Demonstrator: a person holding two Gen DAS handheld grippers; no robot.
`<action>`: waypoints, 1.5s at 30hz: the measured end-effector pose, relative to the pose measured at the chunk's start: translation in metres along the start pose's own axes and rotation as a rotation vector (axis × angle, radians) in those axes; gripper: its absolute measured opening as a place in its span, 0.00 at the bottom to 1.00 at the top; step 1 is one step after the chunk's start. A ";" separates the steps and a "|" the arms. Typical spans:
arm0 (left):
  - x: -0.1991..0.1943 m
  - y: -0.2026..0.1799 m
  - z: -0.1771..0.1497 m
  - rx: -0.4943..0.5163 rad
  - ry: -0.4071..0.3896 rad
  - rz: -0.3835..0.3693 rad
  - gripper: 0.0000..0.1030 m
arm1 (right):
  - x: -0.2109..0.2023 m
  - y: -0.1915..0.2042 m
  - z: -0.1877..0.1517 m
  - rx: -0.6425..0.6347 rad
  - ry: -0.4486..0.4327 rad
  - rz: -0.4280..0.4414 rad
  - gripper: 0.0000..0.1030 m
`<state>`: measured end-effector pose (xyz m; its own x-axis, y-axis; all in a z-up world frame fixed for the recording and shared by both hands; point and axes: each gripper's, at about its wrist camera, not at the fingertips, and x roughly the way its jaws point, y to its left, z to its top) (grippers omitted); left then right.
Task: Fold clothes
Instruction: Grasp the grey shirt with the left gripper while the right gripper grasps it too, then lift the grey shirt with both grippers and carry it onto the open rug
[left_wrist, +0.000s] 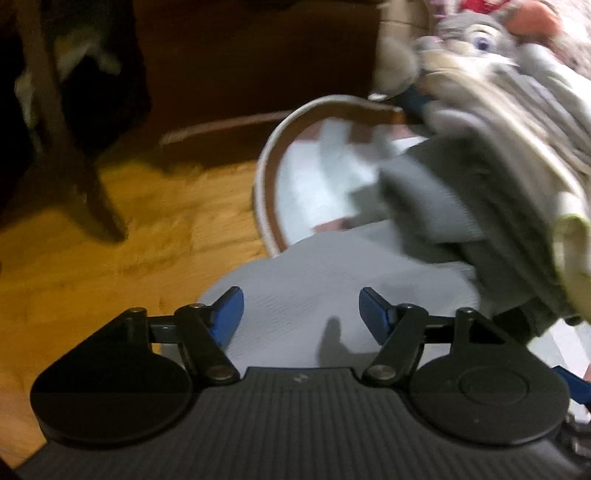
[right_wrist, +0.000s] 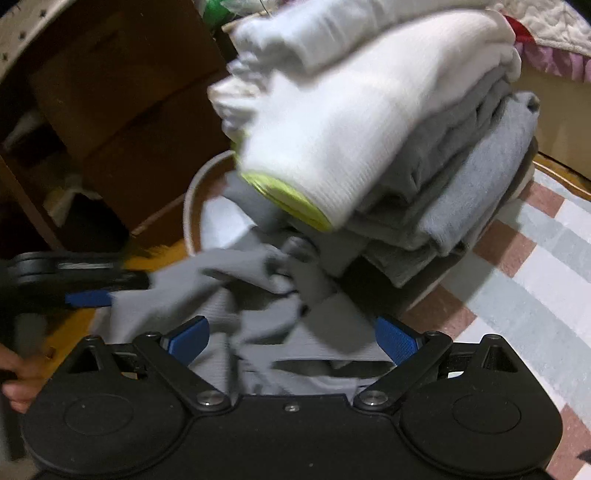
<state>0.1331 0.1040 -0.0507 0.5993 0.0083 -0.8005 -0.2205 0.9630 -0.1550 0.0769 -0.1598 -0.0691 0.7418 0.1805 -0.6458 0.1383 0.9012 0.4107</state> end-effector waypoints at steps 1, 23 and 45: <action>0.004 0.012 0.001 -0.031 0.014 0.000 0.66 | 0.006 -0.009 -0.003 0.056 0.000 0.012 0.96; 0.068 0.038 -0.036 -0.527 0.331 -0.649 0.33 | 0.074 -0.017 -0.032 0.544 -0.051 0.440 0.22; -0.140 -0.072 -0.105 0.012 0.098 -1.082 0.33 | -0.202 -0.052 -0.021 0.340 -0.248 0.399 0.22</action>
<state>-0.0152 0.0056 0.0116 0.4075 -0.8674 -0.2857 0.3955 0.4496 -0.8009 -0.0942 -0.2346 0.0266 0.9059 0.3453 -0.2451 -0.0110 0.5979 0.8015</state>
